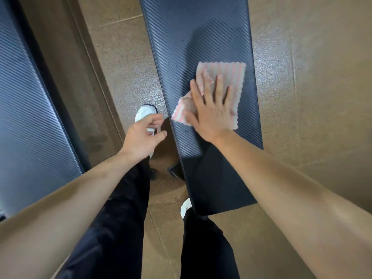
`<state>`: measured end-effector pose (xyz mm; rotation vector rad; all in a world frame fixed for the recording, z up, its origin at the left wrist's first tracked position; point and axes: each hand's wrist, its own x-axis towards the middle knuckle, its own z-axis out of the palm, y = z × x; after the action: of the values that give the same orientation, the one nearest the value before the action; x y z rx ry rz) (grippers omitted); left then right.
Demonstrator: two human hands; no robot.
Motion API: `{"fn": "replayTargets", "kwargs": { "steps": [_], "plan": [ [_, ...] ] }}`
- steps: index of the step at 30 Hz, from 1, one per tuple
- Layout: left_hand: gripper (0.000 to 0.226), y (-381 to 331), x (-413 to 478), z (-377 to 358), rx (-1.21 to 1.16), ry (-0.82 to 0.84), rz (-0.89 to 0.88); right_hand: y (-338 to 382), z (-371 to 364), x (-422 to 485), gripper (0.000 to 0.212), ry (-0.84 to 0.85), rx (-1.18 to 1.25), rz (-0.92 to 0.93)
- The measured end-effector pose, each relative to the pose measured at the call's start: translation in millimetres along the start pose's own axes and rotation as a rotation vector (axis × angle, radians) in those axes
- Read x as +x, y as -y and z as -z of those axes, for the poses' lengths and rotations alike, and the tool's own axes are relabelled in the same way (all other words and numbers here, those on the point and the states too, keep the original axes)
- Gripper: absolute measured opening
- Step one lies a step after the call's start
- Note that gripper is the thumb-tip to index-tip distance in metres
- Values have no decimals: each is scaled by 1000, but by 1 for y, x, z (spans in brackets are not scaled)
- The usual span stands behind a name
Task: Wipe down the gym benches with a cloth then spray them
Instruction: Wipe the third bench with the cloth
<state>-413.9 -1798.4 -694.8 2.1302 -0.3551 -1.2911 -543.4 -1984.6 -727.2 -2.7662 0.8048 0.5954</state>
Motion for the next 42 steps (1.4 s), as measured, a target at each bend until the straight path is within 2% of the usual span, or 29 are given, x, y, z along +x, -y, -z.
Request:
{"fn": "replayTargets", "kwargs": {
  "steps": [3,5,7,11,14,20,22,24,28,32,34,38,40,42],
  "plan": [
    [64,-22,28,14,-26,-97,-3,20,-10,-15,80,33,-86,243],
    [77,-41,47,21,-42,-92,-7,20,-18,-29,79,43,-84,386],
    [81,-59,61,24,-87,-41,-18,6,-25,-42,83,40,-80,431],
    [69,-73,68,20,-151,16,-61,-33,-24,-54,91,25,-68,189],
    [83,-72,64,18,-169,48,-45,-47,-14,-42,89,53,14,49],
    [83,-74,66,23,-195,84,-31,-33,8,22,92,-5,114,-310],
    [82,-74,67,25,-186,97,-9,-20,14,39,90,-26,114,-365],
    [84,-72,69,26,-201,106,43,1,20,52,89,-39,63,-281],
    [93,-64,79,34,-296,123,95,34,28,78,84,-38,-63,62],
    [88,-60,82,44,-244,205,97,3,36,100,73,-63,-112,279],
    [92,-60,82,49,-183,257,92,-25,42,112,70,-53,-102,205],
    [87,-76,78,60,-36,296,76,-60,61,137,68,-58,33,-205],
    [83,-78,80,68,32,333,48,-57,71,151,70,-62,117,-397],
    [80,-77,87,80,93,384,37,-38,78,163,73,-57,147,-494]
  ]
}}
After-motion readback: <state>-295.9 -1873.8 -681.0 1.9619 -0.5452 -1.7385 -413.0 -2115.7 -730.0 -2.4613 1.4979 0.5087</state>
